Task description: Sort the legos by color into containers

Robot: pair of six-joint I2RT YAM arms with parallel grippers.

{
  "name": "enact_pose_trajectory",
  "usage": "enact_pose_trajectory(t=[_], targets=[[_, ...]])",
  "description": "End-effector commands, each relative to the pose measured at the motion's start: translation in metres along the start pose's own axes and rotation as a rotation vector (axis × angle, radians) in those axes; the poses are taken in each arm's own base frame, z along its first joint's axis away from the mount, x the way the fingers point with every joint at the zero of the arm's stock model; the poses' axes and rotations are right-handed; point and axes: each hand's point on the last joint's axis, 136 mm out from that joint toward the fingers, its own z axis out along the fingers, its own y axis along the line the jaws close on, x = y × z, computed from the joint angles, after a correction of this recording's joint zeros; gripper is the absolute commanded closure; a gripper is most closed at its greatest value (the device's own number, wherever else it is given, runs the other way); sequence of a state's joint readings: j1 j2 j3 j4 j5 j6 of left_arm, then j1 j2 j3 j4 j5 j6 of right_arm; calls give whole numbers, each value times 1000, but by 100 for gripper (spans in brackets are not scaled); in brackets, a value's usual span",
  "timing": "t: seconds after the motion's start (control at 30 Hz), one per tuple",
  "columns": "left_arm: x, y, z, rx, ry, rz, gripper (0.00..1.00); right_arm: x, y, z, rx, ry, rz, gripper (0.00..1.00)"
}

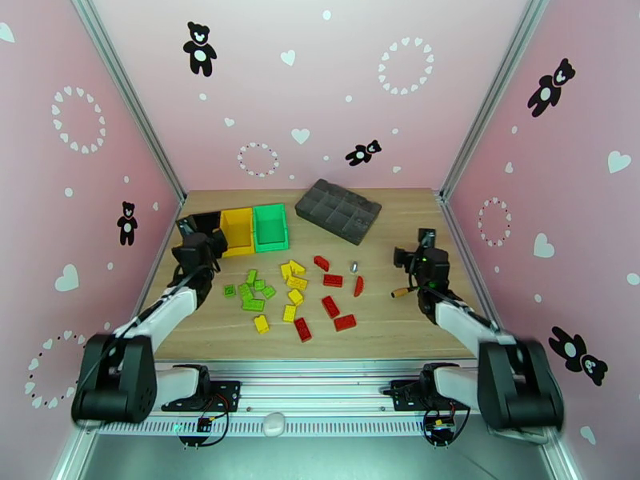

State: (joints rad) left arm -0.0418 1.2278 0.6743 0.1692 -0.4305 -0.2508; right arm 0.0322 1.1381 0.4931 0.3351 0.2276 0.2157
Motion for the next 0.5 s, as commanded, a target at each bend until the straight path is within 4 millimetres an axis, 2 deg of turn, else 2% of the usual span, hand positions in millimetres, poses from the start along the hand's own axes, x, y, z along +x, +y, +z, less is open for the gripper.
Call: enact_pose_trajectory(t=[0.0,0.07,0.2,0.33,0.37,0.47], targets=[[26,24,-25,-98,182,-87,2,8,-33,-30,182,229,76,1],[22,22,-39,-73,208,-111,2,13,-34,-43,197,353,99,1],[19,25,-70,-38,242,-261,2,29,-19,-60,136,516,176,1],[34,11,-96,64,375,-379,2,34,10,-72,-11,571,335,3],[42,6,-101,82,435,-388,2,35,22,-74,-72,598,369,8],[66,-11,-117,147,619,-394,14,41,56,-79,-218,708,435,30]])
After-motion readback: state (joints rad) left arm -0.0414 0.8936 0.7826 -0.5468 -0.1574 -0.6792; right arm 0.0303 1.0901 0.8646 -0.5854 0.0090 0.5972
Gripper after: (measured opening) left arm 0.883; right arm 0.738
